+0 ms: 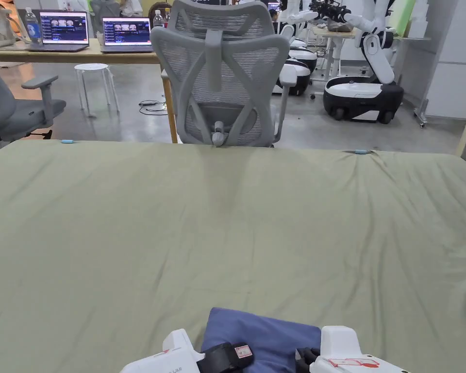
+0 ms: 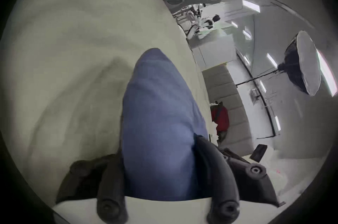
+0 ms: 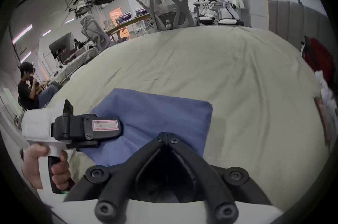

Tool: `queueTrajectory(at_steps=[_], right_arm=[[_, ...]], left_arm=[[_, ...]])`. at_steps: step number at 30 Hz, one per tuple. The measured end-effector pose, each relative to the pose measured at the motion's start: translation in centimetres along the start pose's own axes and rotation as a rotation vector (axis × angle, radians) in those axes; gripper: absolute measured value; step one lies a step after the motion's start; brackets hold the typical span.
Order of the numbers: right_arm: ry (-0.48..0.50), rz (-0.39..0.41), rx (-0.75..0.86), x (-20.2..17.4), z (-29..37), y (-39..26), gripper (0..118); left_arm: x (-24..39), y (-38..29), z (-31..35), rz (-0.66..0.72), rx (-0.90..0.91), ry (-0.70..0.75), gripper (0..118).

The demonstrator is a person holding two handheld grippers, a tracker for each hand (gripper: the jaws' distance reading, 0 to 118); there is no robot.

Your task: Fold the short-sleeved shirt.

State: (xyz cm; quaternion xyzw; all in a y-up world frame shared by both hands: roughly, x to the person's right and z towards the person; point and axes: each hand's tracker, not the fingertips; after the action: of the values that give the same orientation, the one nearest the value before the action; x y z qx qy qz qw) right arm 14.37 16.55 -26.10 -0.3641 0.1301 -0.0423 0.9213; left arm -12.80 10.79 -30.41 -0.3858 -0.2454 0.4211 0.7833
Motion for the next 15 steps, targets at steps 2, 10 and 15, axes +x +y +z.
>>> queueTrajectory(at_steps=[2,10,15], right_arm=[[-0.009,0.031,0.021,-1.7,0.1,0.8,0],[0.058,0.147,0.07,-13.3,-2.4,4.3,0],[0.147,0.223,0.069,-21.5,-4.7,5.4,0]], left_arm=[[0.8,1.1,2.0,-0.082,0.029,0.054,32],[-4.9,10.3,13.9,-0.204,0.09,0.228,32],[-10.3,16.8,22.1,-0.202,0.102,0.357,32]])
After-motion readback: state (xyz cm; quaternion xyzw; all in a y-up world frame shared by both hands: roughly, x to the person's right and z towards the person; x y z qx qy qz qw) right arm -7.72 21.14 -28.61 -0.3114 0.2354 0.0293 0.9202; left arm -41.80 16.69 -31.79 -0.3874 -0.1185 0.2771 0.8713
